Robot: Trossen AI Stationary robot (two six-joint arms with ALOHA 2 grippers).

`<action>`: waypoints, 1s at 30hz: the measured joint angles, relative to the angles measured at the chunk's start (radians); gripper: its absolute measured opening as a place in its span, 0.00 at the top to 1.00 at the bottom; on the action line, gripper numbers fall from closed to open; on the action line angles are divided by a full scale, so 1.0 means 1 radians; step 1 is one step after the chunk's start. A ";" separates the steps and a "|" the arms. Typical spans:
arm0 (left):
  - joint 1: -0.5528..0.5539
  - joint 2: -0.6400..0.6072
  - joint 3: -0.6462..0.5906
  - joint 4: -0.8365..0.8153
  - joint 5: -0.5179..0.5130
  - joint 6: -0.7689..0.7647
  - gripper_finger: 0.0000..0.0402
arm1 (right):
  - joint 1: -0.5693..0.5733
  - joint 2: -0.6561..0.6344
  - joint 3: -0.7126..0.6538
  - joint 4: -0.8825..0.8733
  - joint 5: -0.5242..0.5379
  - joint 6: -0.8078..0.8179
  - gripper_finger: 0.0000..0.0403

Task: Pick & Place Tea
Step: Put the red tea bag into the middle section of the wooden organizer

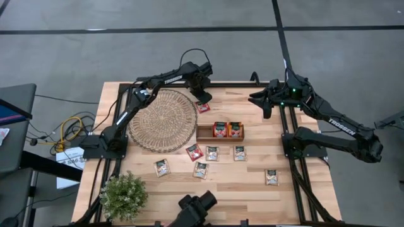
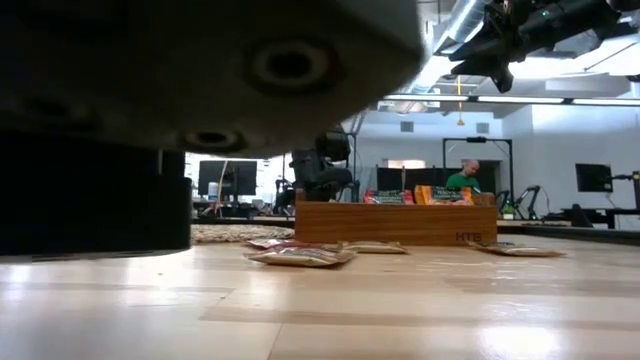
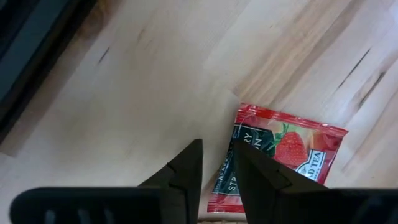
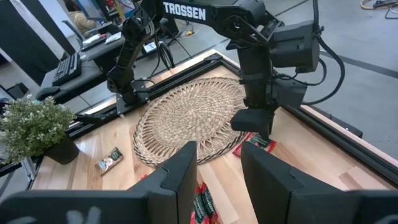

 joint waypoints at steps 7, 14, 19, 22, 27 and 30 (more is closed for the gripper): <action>-0.024 -0.001 0.003 -0.006 -0.057 0.036 0.87 | 0.000 0.000 0.000 0.000 0.001 0.018 0.71; -0.047 0.000 0.014 -0.016 -0.135 0.063 0.95 | 0.000 0.000 0.000 0.000 0.001 0.019 0.71; -0.050 0.000 0.014 -0.016 -0.160 0.054 0.96 | 0.000 0.000 0.000 0.000 0.000 0.019 0.71; -0.051 -0.003 0.014 -0.017 -0.191 0.051 0.96 | 0.000 0.000 0.000 0.000 0.001 0.018 0.71; -0.049 -0.007 0.075 -0.039 -0.215 0.047 0.96 | 0.000 0.000 0.000 0.000 0.000 0.018 0.71; -0.050 -0.018 0.083 -0.030 -0.212 0.047 0.96 | 0.000 0.000 0.000 0.000 0.000 0.018 0.71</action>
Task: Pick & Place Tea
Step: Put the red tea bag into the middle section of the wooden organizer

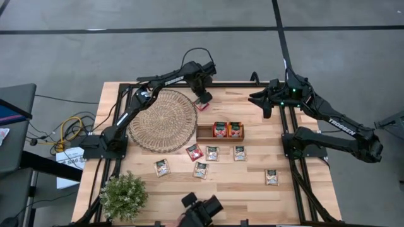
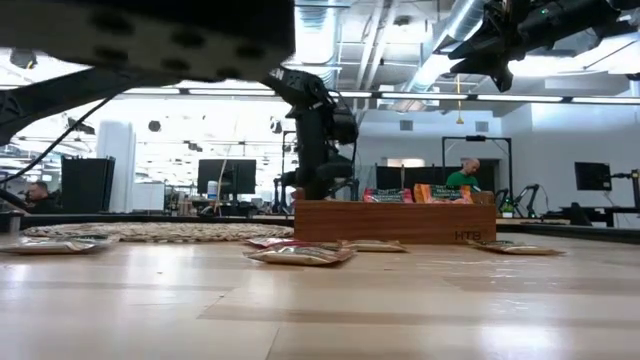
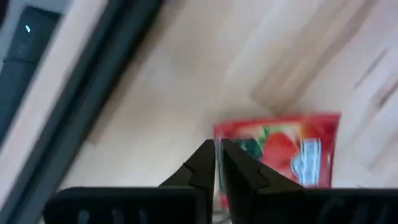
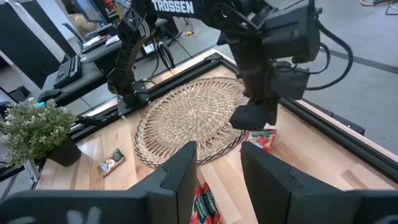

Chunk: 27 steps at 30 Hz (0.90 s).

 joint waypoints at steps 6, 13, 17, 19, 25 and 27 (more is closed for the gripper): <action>-0.006 -0.002 -0.001 -0.053 0.004 -0.020 0.96 | 0.000 0.000 0.000 0.000 0.000 -0.001 0.71; -0.021 -0.001 -0.001 -0.045 0.006 -0.052 0.96 | 0.000 0.000 0.000 0.000 -0.001 -0.001 0.71; -0.026 0.000 -0.001 -0.044 0.006 -0.065 0.96 | 0.000 0.000 0.000 0.000 -0.001 -0.001 0.71; -0.027 0.000 -0.001 -0.042 0.007 -0.078 0.96 | 0.000 0.000 0.000 -0.001 -0.001 -0.001 0.71; -0.027 0.000 -0.001 -0.036 0.041 -0.077 0.94 | 0.000 0.000 0.000 -0.001 -0.002 -0.001 0.71; -0.027 0.000 0.000 -0.036 0.056 -0.069 0.91 | 0.000 0.000 0.000 -0.001 -0.002 -0.001 0.71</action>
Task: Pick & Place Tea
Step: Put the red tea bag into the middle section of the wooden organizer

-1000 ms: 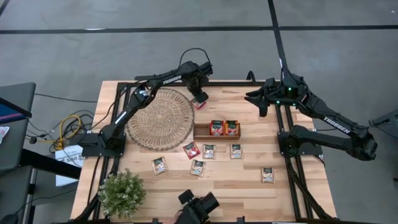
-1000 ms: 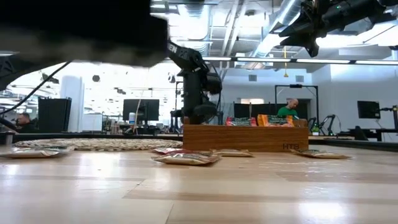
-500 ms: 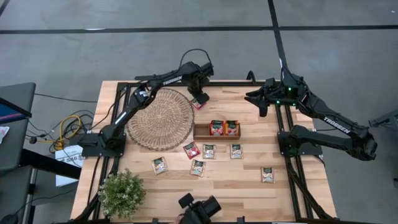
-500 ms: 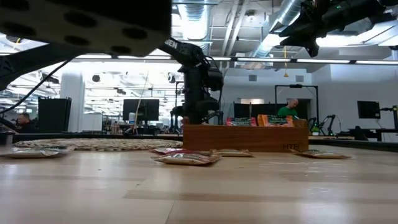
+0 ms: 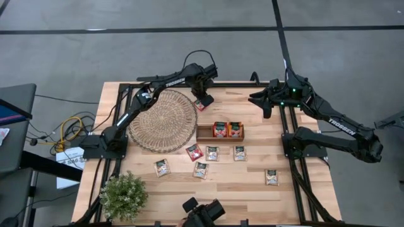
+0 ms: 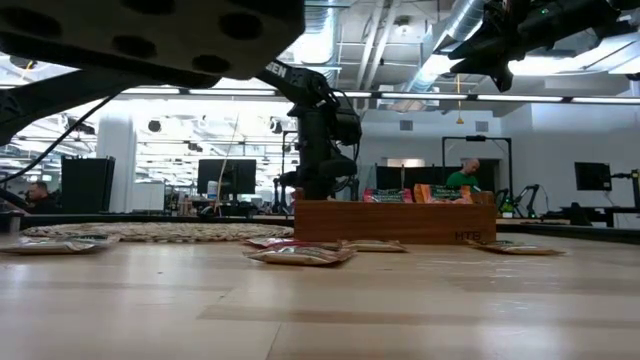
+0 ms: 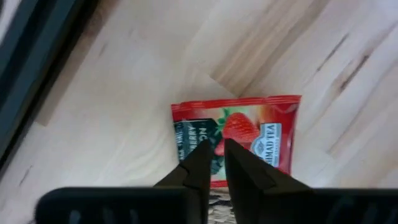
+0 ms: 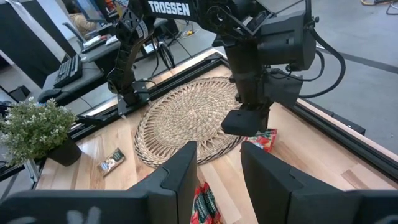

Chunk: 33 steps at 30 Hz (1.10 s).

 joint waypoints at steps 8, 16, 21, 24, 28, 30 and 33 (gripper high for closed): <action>0.002 0.000 0.000 -0.001 -0.008 -0.041 0.66 | 0.000 0.000 0.000 -0.003 -0.001 0.000 0.71; 0.015 0.000 0.000 -0.023 0.008 -0.082 0.56 | 0.000 0.000 0.000 -0.011 -0.001 0.000 0.71; 0.014 0.003 0.001 0.005 -0.055 -0.085 0.56 | 0.000 0.000 0.000 -0.012 -0.001 0.000 0.71; 0.021 0.022 0.001 0.008 -0.054 -0.085 0.56 | 0.000 0.000 0.000 -0.014 -0.001 0.000 0.71; 0.040 0.023 0.001 0.014 -0.018 -0.094 0.56 | 0.000 0.000 0.000 -0.014 -0.001 0.000 0.71; 0.053 0.022 0.001 0.017 -0.018 -0.118 0.56 | 0.000 0.000 0.000 -0.014 -0.001 0.000 0.71; 0.073 0.046 0.002 0.001 0.008 -0.167 0.56 | 0.000 0.000 0.000 -0.014 -0.001 0.000 0.71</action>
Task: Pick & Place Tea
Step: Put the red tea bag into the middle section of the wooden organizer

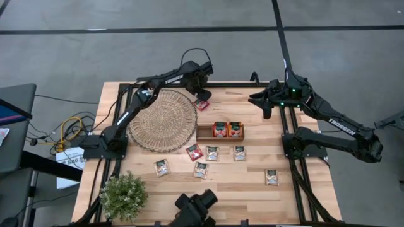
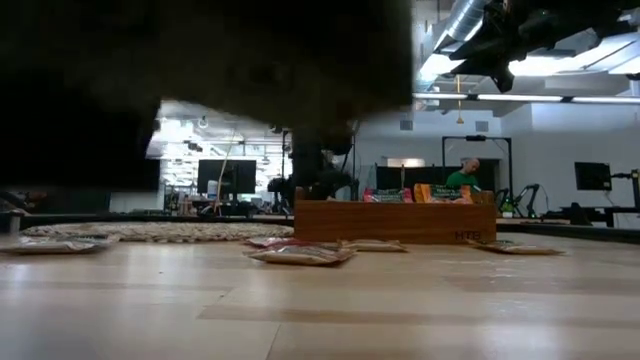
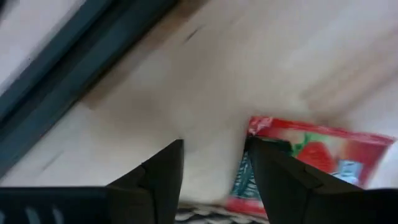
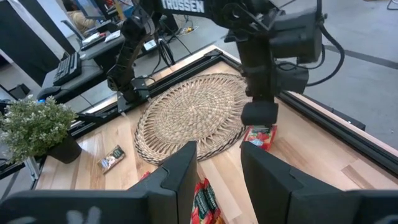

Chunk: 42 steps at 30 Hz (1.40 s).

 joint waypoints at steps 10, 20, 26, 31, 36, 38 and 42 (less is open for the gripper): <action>0.017 0.015 0.003 -0.014 0.079 0.001 0.61 | 0.000 0.000 0.000 0.000 0.001 -0.001 0.71; 0.007 0.015 0.002 -0.014 0.043 0.030 0.71 | 0.000 0.000 0.000 0.001 0.002 -0.001 0.71; -0.003 0.014 0.002 -0.012 0.003 0.031 0.76 | 0.000 0.000 0.000 0.001 0.002 0.000 0.71; -0.002 0.014 0.001 -0.012 0.003 0.031 0.79 | 0.000 0.000 0.000 0.001 0.002 0.000 0.71; -0.002 0.010 0.000 -0.011 -0.002 0.031 0.83 | 0.000 0.000 0.000 0.001 0.002 0.000 0.71; -0.005 0.007 -0.001 -0.010 -0.021 0.031 0.84 | 0.000 0.000 0.000 0.001 0.002 0.000 0.71; -0.009 -0.007 -0.003 -0.012 -0.024 0.038 0.85 | 0.000 0.000 0.000 0.001 0.002 0.000 0.71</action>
